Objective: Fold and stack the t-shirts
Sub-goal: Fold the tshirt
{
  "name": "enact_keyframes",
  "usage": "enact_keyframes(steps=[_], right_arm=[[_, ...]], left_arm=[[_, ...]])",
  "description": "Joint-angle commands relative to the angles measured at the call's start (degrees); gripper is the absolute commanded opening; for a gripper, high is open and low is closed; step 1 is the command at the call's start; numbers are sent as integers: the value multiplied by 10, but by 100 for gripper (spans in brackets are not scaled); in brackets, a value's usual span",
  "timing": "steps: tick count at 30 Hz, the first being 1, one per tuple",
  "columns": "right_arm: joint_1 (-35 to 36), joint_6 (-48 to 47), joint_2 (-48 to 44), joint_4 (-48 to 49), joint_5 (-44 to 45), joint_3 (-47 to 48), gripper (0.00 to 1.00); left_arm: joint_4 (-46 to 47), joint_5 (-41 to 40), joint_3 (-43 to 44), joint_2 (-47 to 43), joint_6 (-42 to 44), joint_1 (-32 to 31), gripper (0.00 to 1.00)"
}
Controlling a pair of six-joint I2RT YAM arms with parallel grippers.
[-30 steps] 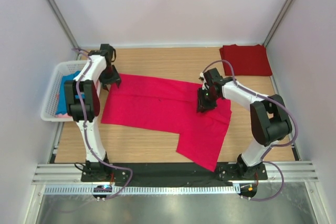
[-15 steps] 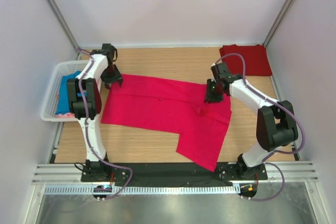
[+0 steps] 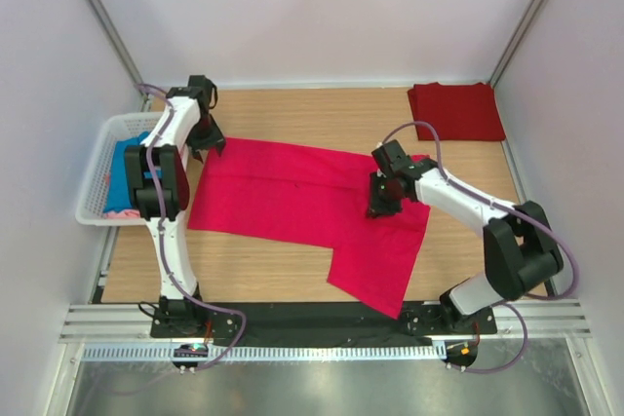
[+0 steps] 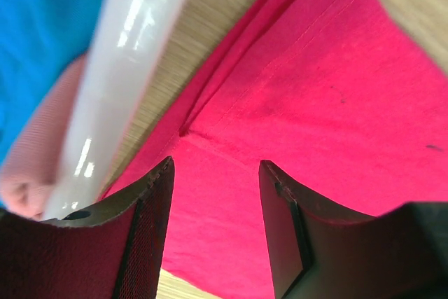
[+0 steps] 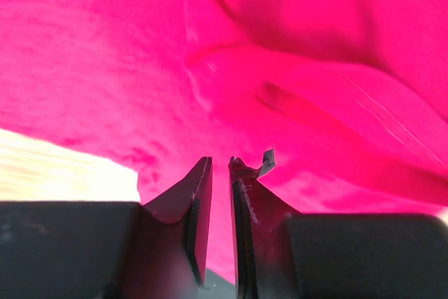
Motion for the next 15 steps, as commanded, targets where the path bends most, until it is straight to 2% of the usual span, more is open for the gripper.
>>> enact_keyframes(steps=[1, 6, 8, 11, 15], right_arm=[[-3, 41, -62, -25, 15, -20, 23], [-3, 30, -88, -35, 41, -3, 27], [-5, 9, -77, -34, 89, 12, 28], [-20, -13, -24, -33, 111, 56, 27], [-23, -26, 50, -7, 111, 64, 25]], left_arm=[[-9, -21, 29, -4, 5, 6, 53], [4, -4, 29, -23, 18, -3, 53], [6, 6, 33, -27, 22, -7, 54], [-1, 25, 39, -24, 26, -9, 54], [-5, 26, 32, -18, 39, -9, 54]])
